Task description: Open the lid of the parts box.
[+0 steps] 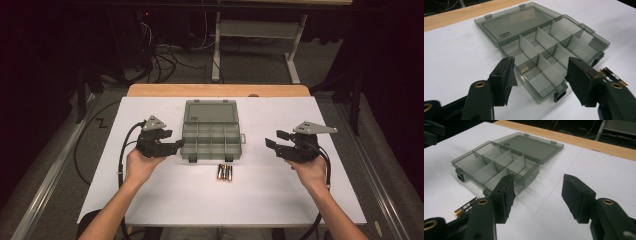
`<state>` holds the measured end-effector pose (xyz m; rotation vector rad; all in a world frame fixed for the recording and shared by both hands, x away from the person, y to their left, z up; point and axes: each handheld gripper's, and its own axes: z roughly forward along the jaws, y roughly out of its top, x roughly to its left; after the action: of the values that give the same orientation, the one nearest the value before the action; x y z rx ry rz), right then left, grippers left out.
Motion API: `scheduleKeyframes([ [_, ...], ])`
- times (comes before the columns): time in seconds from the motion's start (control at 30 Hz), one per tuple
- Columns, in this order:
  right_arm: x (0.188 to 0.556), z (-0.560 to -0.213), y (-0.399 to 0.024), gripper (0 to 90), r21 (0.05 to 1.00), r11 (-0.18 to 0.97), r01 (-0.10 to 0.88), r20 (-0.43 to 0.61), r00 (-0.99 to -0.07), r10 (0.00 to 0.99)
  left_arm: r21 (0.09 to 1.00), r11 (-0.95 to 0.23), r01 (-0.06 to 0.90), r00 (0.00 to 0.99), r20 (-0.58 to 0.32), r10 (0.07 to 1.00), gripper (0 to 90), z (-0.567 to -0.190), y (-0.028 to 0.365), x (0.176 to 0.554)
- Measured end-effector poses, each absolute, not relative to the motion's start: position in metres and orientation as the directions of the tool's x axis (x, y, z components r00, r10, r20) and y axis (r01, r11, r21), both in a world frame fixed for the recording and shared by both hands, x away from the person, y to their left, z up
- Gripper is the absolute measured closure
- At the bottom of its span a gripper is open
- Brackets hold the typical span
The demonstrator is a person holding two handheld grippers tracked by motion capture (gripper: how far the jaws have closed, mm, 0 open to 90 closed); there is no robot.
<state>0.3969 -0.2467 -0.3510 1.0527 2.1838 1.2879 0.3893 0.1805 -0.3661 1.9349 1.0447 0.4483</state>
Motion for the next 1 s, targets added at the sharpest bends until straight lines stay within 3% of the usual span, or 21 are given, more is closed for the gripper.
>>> scheduleKeyframes([
  [1.0, 0.35, -0.375, -0.284, 43.4, 0.936, 0.195, 0.293, 0.034, -0.628, 0.777, 0.879, -0.208, 0.43, 0.596, -0.103, 0.797, 37.4, -0.383, 0.194, 0.351],
])
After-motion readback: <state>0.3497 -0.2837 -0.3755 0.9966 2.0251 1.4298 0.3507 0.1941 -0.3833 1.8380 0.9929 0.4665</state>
